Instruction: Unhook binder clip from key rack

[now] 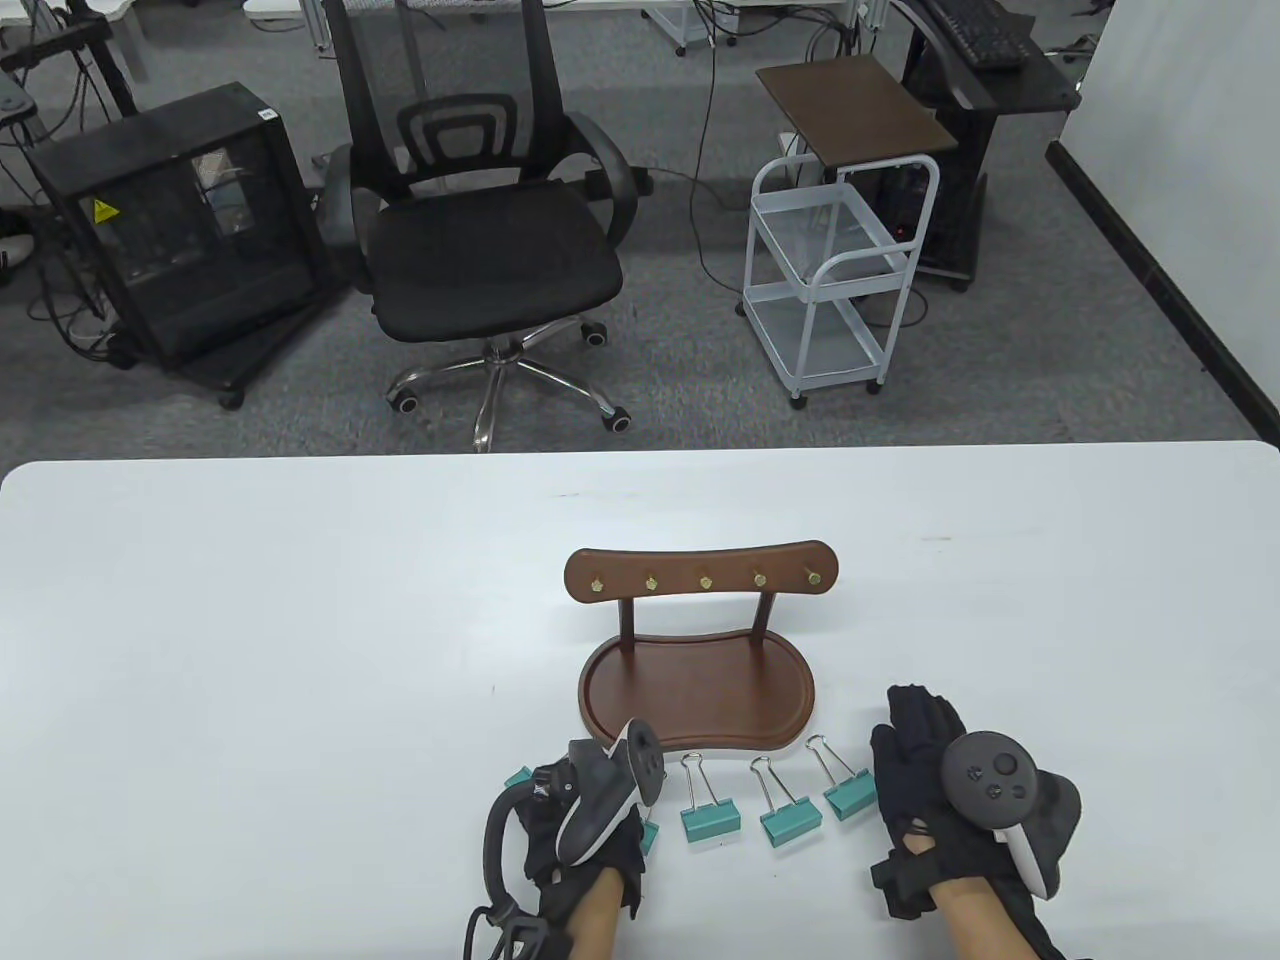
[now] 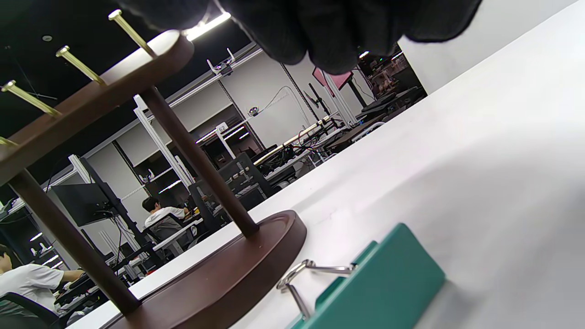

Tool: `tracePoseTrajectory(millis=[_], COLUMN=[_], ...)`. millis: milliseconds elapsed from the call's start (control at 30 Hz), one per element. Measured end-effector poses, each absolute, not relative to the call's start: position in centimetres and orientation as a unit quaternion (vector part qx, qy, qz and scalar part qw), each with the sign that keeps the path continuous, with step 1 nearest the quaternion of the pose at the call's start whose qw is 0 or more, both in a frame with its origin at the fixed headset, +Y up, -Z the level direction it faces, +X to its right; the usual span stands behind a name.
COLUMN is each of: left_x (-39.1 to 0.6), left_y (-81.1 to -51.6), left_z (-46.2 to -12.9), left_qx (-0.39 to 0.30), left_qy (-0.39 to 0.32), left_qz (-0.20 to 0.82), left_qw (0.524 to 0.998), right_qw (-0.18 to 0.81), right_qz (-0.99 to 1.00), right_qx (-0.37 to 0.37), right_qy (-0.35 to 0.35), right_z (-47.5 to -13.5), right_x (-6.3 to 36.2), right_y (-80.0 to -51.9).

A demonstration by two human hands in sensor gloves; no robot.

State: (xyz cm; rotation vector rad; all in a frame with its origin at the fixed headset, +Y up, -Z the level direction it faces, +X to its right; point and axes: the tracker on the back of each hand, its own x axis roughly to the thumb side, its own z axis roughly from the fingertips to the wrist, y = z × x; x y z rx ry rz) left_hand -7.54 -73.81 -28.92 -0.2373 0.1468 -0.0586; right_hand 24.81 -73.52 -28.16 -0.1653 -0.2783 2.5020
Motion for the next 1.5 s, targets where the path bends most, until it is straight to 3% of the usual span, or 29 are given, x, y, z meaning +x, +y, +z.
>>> tracePoseTrajectory(millis=[233, 367, 567, 800, 900, 1000, 1233, 1500], left_x=[-8.0, -8.0, -6.6, -5.2, -5.4, -5.6, -6.1, -6.6], left_y=[-72.5, -71.6, -71.5, -70.5, -70.1, -70.1, -70.9, -71.1], left_z=[-28.7, -28.3, -28.1, -27.6, -27.3, -27.1, -27.1, -27.2], left_qx=[-0.064, 0.001, -0.011, -0.011, 0.038, 0.040, 0.031, 0.027], left_qy=[0.058, 0.057, 0.028, -0.026, -0.030, -0.035, -0.052, -0.059], left_qz=[0.034, 0.050, 0.038, 0.100, 0.122, 0.133, 0.136, 0.153], left_qw=[0.996, 0.997, 0.999, 0.995, 0.991, 0.990, 0.989, 0.986], right_qw=[0.292, 0.263, 0.232, 0.215, 0.217, 0.229, 0.220, 0.192], right_qz=[0.949, 0.957, 0.965, 0.968, 0.965, 0.963, 0.966, 0.973], right_qx=[-0.059, -0.047, -0.026, -0.009, -0.013, -0.006, 0.024, 0.026], right_qy=[-0.107, -0.115, -0.115, -0.131, -0.146, -0.144, -0.132, -0.122], right_z=[-28.2, -28.1, -28.0, -28.0, -27.9, -27.9, -27.9, -27.9], right_x=[24.7, 24.0, 22.5, 21.4, 21.1, 20.2, 17.1, 17.2], right_y=[-73.5, -73.3, -73.0, -71.7, -70.9, -70.7, -71.8, -73.1])
